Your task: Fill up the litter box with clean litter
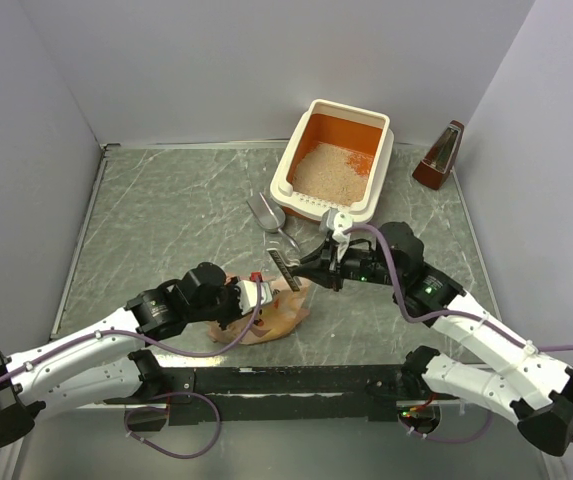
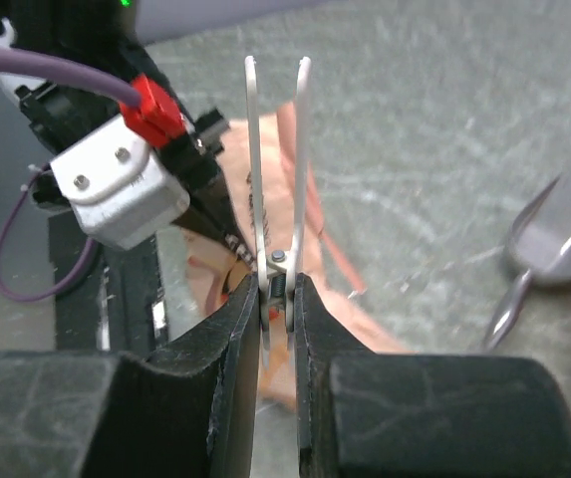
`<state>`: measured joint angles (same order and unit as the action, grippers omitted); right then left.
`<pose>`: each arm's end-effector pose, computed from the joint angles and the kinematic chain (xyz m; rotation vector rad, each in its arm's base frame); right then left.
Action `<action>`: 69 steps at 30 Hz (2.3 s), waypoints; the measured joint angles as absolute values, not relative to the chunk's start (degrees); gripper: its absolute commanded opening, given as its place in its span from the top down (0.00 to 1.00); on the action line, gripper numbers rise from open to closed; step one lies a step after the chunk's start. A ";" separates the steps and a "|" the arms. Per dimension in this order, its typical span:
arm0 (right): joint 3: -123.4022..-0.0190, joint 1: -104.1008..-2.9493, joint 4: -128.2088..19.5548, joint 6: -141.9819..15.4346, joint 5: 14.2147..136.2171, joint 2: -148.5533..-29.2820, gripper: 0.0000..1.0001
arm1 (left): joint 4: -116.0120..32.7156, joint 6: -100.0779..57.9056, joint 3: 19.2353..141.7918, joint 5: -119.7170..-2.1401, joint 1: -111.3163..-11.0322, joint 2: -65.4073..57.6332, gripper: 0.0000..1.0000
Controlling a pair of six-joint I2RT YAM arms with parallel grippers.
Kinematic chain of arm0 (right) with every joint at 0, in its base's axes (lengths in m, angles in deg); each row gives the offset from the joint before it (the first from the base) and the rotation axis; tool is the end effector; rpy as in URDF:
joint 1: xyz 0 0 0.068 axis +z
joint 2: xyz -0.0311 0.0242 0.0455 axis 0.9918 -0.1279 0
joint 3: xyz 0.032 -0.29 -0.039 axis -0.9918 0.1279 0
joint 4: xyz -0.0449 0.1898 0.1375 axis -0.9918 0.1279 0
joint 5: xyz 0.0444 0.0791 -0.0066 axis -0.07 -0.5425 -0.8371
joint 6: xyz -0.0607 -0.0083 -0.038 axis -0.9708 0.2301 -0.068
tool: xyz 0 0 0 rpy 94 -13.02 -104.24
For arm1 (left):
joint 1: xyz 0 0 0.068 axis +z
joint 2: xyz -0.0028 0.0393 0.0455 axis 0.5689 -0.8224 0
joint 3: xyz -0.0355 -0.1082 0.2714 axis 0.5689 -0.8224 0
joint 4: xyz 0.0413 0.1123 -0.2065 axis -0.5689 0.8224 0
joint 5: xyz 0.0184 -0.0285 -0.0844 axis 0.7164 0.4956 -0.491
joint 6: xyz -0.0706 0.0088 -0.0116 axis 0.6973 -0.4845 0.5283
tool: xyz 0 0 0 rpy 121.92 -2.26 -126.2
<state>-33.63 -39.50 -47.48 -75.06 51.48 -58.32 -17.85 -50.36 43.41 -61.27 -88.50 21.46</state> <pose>0.1130 0.1485 0.3604 -1.1045 1.4531 0.9564 0.0941 -0.1436 0.2543 1.3837 1.7761 -0.5112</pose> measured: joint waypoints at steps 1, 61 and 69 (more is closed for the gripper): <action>-33.63 -40.30 -48.79 -75.98 49.51 -58.38 1.00 | -17.85 -50.36 43.41 -61.27 -88.50 21.46 0.99; -33.34 -44.63 -69.64 -81.68 16.55 -78.34 1.00 | -18.05 -46.71 39.46 -61.44 -88.50 30.57 0.96; -33.43 -44.15 -60.77 -87.89 18.83 -78.31 1.00 | -18.27 -46.60 39.46 -61.42 -88.50 30.57 0.96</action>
<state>-33.43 -44.15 -60.77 -87.89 18.83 -78.31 -18.27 -46.60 39.46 -61.42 -88.50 30.57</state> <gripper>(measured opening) 0.198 0.039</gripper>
